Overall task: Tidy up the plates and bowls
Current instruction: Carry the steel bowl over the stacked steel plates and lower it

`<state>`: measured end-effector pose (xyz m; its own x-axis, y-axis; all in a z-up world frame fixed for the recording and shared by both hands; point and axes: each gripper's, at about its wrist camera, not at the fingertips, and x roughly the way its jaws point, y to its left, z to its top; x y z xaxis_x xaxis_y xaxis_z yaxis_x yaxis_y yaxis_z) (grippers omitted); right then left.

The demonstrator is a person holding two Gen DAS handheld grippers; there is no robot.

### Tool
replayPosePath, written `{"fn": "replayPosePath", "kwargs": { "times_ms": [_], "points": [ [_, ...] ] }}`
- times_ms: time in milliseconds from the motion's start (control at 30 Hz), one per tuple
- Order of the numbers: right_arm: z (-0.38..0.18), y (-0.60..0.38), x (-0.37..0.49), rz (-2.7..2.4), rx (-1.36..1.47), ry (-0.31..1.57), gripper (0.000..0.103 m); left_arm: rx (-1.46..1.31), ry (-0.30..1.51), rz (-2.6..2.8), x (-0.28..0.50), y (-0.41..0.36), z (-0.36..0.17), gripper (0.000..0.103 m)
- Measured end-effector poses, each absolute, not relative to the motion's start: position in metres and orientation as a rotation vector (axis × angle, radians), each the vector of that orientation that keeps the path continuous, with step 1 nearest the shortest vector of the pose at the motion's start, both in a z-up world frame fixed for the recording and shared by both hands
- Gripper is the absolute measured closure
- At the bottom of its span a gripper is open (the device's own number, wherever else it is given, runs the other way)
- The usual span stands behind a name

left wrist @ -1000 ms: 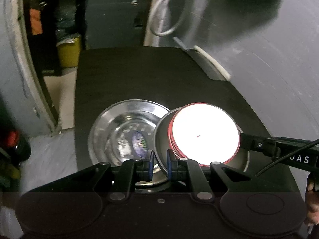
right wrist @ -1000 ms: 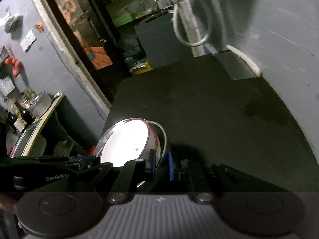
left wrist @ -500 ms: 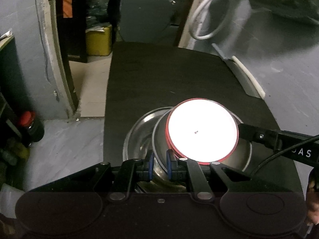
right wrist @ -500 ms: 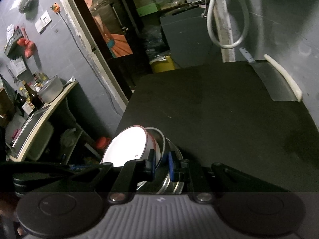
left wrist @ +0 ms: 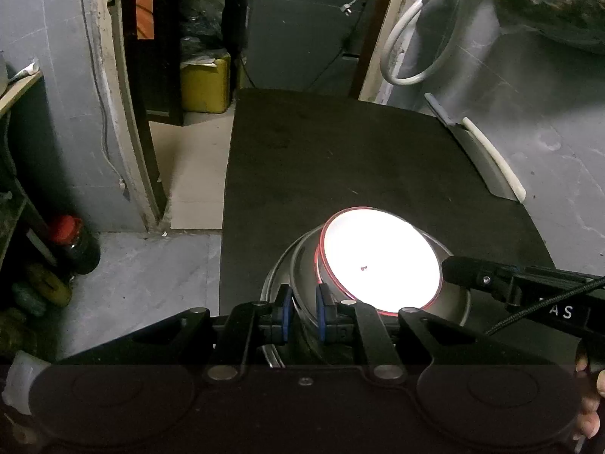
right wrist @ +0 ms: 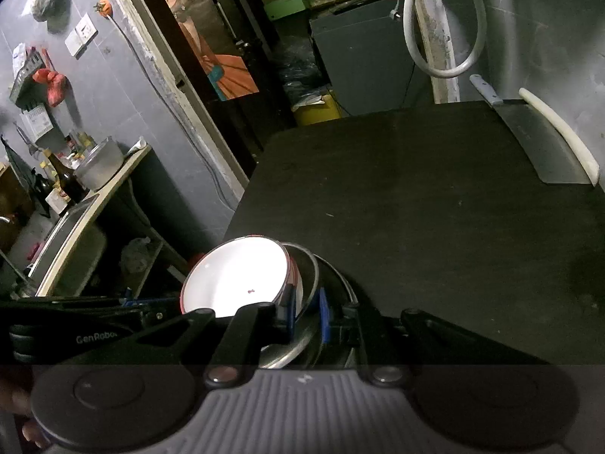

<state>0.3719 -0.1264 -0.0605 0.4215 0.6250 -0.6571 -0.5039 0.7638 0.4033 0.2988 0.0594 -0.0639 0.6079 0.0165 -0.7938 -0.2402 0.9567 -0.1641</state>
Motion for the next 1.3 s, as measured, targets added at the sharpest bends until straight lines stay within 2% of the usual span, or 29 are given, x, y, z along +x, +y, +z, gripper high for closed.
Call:
{"fn": "replayPosePath", "kwargs": {
  "times_ms": [1300],
  "points": [
    [-0.074,-0.138,0.359,0.689,0.201,0.93,0.089,-0.245,0.914,0.157,0.294,0.05,-0.068,0.09]
  ]
}}
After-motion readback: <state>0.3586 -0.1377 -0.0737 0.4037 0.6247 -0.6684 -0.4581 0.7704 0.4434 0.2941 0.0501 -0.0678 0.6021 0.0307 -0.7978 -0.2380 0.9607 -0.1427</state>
